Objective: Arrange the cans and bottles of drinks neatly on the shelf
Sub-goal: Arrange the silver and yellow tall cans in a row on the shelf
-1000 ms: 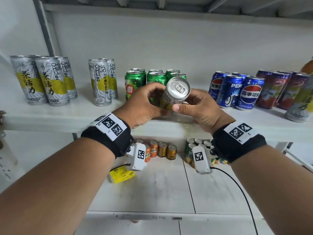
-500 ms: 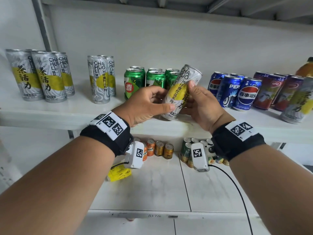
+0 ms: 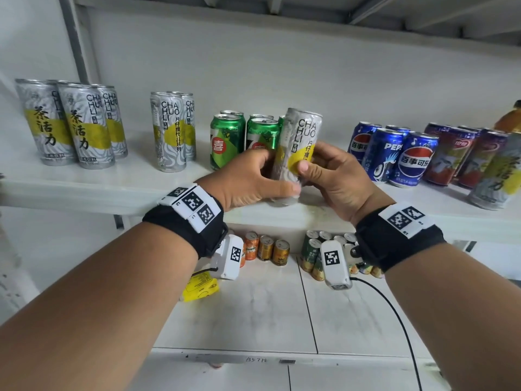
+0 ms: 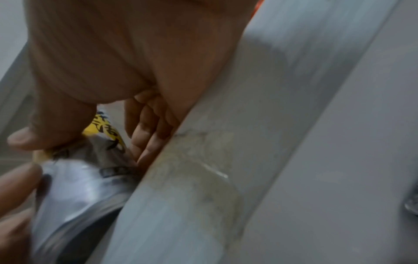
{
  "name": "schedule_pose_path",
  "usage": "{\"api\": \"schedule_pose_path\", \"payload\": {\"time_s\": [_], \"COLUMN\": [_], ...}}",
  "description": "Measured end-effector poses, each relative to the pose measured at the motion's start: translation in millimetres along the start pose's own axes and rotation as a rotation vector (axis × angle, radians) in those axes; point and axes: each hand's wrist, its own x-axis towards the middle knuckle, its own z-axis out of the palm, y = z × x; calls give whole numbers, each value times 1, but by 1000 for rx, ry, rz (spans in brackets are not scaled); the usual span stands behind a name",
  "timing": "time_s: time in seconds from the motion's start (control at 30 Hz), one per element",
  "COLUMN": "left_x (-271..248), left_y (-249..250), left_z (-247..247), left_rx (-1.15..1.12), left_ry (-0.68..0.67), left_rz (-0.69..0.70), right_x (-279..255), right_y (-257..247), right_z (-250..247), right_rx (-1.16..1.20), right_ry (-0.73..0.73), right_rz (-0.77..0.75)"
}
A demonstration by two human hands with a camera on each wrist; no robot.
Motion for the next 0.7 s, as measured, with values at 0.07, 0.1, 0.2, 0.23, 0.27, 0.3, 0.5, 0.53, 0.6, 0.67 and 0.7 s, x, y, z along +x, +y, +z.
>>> {"api": "schedule_pose_path", "payload": {"time_s": [0.07,0.1,0.2,0.23,0.27,0.3,0.5,0.53,0.6,0.67,0.7], "left_x": [1,1,0,0,0,0,-2,-2,-3,-3,-3], "left_y": [-1,-2,-2,-2,-2,-2,0,0,0,0,0], "left_z": [-2,-1,-2,-1,0,0,1,1,1,0,0], "left_rx": [-109,-155,-194,-195,-198,-203,-156,-140,-105,-89,-87], "left_ry": [1,-3,19,24,29,31,68,77,88,91,92], "left_rz": [-28,-39,-30,-23,-16,-7,33,39,46,46,45], "right_x": [0,-1,-1,-2,-3,-4,-8,-9,-10,-11,-12], "right_y": [0,0,-4,-6,-7,-8,-15,-17,-18,-19,-20], "right_z": [1,1,6,7,7,8,16,17,19,20,22], "right_rx": [-11,-13,-10,-8,-8,-10,-80,-86,-104,-118,-118], "right_ry": [12,22,24,21,20,21,53,61,70,73,80], "right_rz": [10,20,41,45,53,64,117,129,173,194,196]}}
